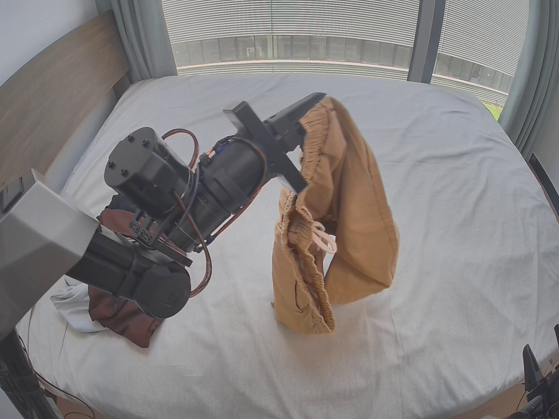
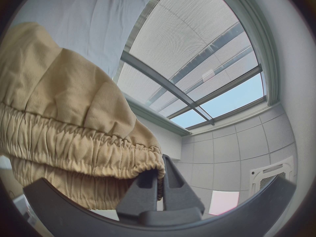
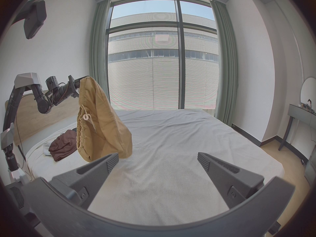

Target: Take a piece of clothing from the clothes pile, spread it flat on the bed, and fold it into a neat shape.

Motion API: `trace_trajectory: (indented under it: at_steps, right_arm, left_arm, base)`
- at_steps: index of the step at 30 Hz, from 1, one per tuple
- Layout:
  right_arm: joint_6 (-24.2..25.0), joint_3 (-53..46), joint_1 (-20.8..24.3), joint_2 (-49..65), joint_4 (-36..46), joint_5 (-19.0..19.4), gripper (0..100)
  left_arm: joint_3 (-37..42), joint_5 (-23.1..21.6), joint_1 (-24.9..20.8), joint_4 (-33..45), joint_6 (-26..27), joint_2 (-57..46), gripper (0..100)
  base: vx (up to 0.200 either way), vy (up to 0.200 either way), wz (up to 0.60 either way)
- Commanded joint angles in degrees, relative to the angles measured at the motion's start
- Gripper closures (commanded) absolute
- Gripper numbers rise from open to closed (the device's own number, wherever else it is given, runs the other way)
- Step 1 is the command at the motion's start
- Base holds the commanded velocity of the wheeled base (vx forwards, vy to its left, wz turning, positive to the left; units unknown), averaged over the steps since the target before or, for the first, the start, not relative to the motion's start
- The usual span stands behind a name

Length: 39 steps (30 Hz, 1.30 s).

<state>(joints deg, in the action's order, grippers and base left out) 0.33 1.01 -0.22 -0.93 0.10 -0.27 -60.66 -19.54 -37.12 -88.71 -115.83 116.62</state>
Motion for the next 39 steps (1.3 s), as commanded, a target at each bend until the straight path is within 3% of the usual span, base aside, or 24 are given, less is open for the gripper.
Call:
trace_trajectory:
  at_steps: [1,5,9,16,21,22,23,26,39]
  right_arm:
    - [0.02,-1.01,-0.04,0.31,-0.01,0.0,0]
    - [0.02,-1.01,-0.04,0.31,-0.01,0.0,0]
    - [-0.07,-1.01,-0.04,0.31,-0.01,0.0,0]
    - [-0.15,-1.01,0.04,0.31,-0.01,0.0,0]
    - [-0.15,-1.01,0.04,0.31,-0.01,0.0,0]
    - [-0.15,-1.01,0.04,0.31,-0.01,0.0,0]
    - [-0.24,-1.01,0.04,0.31,-0.01,0.0,0]
    - [-0.24,-1.01,0.04,0.31,-0.01,0.0,0]
    - [-0.42,-1.01,0.04,0.31,-0.01,0.0,0]
  left_arm:
    - [2.48,-0.5,3.99,-0.06,1.84,-0.86,100]
    - [4.76,-1.29,4.69,-0.06,4.92,-0.78,100]
    - [7.93,-3.31,6.01,-0.06,11.42,-0.34,100]
    - [12.58,-3.75,8.12,-0.06,15.82,-1.48,100]
    - [21.99,-12.89,12.16,-0.06,23.81,-4.55,100]
    - [21.99,-12.89,12.16,-0.06,23.81,-4.55,100]
    - [24.71,-15.79,13.39,-0.06,28.82,-4.99,100]
    - [27.17,-17.37,15.68,-0.15,33.92,-5.35,100]
    - [28.67,-20.1,21.39,-0.15,37.35,-6.05,100]
  base:
    - [0.0,0.0,0.0]
    - [0.0,0.0,0.0]
    - [0.0,0.0,0.0]
    - [0.0,0.0,0.0]
    - [0.0,0.0,0.0]
    - [0.0,0.0,0.0]
    - [0.0,0.0,0.0]
    - [0.0,0.0,0.0]
    - [0.0,0.0,0.0]
